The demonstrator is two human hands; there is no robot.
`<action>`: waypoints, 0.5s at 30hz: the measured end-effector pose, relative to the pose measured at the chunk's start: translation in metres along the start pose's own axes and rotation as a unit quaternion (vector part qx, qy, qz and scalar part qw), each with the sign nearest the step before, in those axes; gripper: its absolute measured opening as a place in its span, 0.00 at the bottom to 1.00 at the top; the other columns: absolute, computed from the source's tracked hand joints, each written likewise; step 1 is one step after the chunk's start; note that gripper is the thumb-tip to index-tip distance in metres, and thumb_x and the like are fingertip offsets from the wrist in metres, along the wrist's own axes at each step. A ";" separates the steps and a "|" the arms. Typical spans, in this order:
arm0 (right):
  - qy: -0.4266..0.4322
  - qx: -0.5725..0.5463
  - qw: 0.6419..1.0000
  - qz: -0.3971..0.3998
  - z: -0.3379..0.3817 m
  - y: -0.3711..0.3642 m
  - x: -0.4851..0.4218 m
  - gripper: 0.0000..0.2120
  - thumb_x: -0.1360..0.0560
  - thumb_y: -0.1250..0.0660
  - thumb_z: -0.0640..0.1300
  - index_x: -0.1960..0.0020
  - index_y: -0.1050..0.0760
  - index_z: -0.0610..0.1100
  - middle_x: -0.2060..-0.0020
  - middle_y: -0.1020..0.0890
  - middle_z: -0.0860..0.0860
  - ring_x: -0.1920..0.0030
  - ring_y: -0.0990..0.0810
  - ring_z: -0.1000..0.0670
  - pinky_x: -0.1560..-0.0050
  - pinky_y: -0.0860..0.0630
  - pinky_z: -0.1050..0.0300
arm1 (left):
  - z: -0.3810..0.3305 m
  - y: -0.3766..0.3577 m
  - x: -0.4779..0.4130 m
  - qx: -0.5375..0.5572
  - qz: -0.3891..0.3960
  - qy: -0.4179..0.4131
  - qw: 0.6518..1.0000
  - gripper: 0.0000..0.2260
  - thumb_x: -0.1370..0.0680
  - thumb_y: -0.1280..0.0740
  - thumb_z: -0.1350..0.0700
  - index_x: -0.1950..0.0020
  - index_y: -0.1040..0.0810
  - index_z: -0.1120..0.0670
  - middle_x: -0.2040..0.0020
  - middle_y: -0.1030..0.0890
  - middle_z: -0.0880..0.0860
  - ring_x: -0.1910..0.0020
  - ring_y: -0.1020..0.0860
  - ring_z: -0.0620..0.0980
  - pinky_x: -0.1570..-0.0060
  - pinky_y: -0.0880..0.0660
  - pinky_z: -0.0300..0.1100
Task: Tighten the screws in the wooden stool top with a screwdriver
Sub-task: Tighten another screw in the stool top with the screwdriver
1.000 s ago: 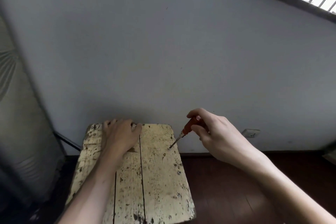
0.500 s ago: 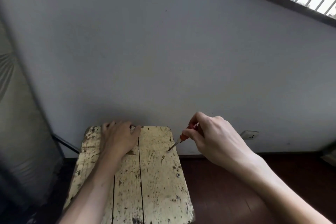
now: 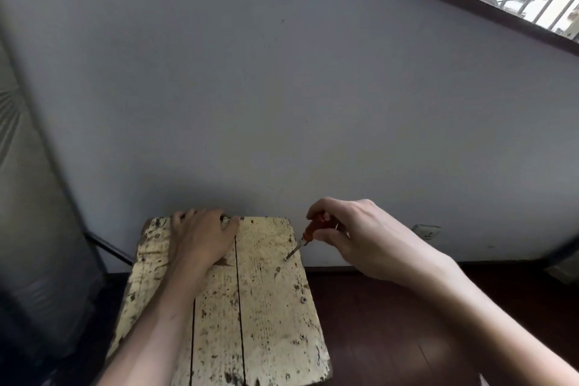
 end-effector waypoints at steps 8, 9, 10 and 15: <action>0.044 0.052 0.998 0.006 0.003 0.002 0.000 0.11 0.19 0.31 0.49 0.37 0.23 0.55 0.45 0.17 0.60 0.45 0.20 0.55 0.45 0.23 0.55 | 0.000 0.000 0.000 -0.009 0.003 0.001 1.000 0.22 0.18 0.46 0.37 0.40 0.18 0.45 0.40 0.18 0.49 0.38 0.25 0.52 0.37 0.39 0.50; 0.052 0.056 0.997 -0.003 0.004 0.003 0.000 0.11 0.20 0.31 0.50 0.38 0.23 0.53 0.46 0.16 0.60 0.46 0.20 0.55 0.47 0.23 0.56 | -0.001 -0.001 0.000 -0.009 0.004 0.001 1.000 0.22 0.18 0.46 0.37 0.40 0.18 0.45 0.40 0.18 0.49 0.38 0.25 0.52 0.37 0.39 0.50; 0.059 0.061 0.996 -0.011 0.005 0.004 -0.001 0.10 0.20 0.30 0.51 0.39 0.22 0.52 0.47 0.15 0.60 0.47 0.20 0.56 0.49 0.23 0.58 | 0.000 -0.001 0.000 -0.008 0.004 0.001 1.000 0.21 0.18 0.46 0.37 0.39 0.18 0.46 0.40 0.18 0.49 0.37 0.25 0.52 0.36 0.39 0.50; 0.058 0.081 0.994 -0.045 0.003 0.007 -0.005 0.11 0.20 0.32 0.58 0.45 0.21 0.51 0.54 0.14 0.57 0.55 0.19 0.51 0.58 0.26 0.57 | -0.001 -0.001 0.000 -0.003 0.005 0.001 1.000 0.21 0.17 0.46 0.38 0.39 0.18 0.45 0.40 0.18 0.49 0.37 0.26 0.52 0.37 0.40 0.50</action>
Point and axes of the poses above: each hand's wrist, its own x-axis away from the middle knuckle, its own y-axis out of the back of the hand, z = x × y, the point moved 10 cm from there along -x, towards the middle knuckle
